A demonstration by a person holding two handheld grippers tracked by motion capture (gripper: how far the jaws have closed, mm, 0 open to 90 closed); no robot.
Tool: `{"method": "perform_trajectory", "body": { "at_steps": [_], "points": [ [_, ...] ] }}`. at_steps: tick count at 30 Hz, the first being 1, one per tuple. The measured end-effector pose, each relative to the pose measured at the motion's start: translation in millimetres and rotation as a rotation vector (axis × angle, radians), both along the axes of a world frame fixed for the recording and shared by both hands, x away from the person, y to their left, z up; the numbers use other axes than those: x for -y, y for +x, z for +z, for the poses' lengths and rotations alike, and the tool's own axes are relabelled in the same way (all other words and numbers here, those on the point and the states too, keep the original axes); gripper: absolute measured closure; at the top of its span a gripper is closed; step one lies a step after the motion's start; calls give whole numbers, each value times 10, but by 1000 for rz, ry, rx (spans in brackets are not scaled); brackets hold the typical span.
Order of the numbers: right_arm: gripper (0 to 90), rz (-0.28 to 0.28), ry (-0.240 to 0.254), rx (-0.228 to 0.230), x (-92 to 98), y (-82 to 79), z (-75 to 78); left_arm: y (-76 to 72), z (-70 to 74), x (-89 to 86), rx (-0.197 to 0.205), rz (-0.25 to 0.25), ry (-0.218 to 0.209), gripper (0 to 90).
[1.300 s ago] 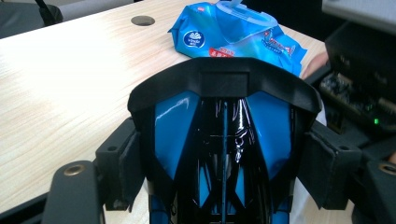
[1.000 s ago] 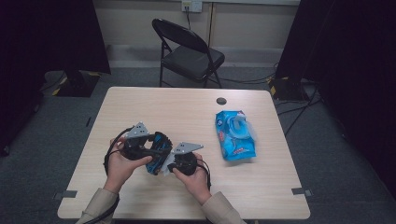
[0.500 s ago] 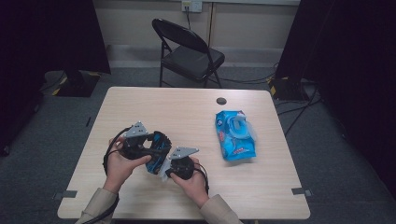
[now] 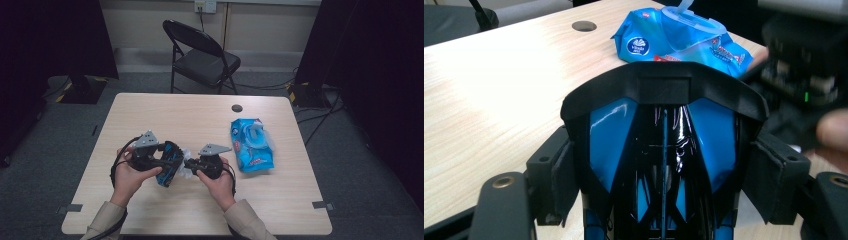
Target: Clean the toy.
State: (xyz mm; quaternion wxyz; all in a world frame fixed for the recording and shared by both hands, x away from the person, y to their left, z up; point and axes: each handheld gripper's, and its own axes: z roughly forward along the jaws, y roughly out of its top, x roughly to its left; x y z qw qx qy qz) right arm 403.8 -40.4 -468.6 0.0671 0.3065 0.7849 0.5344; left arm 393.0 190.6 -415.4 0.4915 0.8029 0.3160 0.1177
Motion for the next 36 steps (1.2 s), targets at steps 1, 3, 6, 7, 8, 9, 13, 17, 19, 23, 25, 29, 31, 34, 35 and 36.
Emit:
{"method": "perform_trajectory", "body": {
  "at_steps": [1, 3, 6, 7, 8, 9, 13, 17, 19, 23, 25, 29, 31, 34, 35, 36],
  "points": [
    [831, -8, 4, 4, 26, 18, 26, 0, -5, 5, -3, -3, -4, 255],
    [831, -22, 8, 16, 72, 49, 77, 1, -11, 11, -2, -8, 0, 256],
    [831, -36, 12, 26, 122, 91, 141, -4, -21, 29, -7, -13, 1, 255],
    [831, -40, 11, 28, 135, 103, 159, -5, -22, 33, -10, -13, 2, 255],
    [831, -43, 14, 31, 147, 114, 175, -5, -24, 35, -10, -15, 5, 255],
    [831, -47, 16, 36, 158, 123, 191, -2, -26, 33, -10, -17, 10, 255],
    [831, -58, 34, 44, 195, 152, 254, -3, -42, 39, -13, -17, 8, 255],
    [831, -58, 43, 55, 191, 164, 306, -6, -53, 64, -22, -24, 7, 255],
    [831, -55, 44, 56, 166, 166, 317, -10, -53, 75, -24, -29, 16, 255],
    [831, -36, 46, 54, 82, 151, 313, -14, -62, 94, -26, -35, 13, 255],
    [831, -29, 47, 53, 46, 139, 300, -13, -72, 94, -31, -36, 13, 255],
    [831, -18, 48, 43, -9, 126, 269, -14, -81, 98, -34, -37, 18, 255],
    [832, -20, 50, 39, -22, 127, 254, -12, -82, 92, -33, -34, 19, 255],
    [832, -16, 48, 32, -31, 125, 232, -11, -75, 92, -31, -33, 13, 255],
    [832, -12, 42, 34, -40, 120, 223, -12, -70, 94, -30, -33, 12, 255],
    [832, -8, 37, 34, -48, 114, 214, -12, -65, 94, -28, -33, 12, 255]
  ]
}}
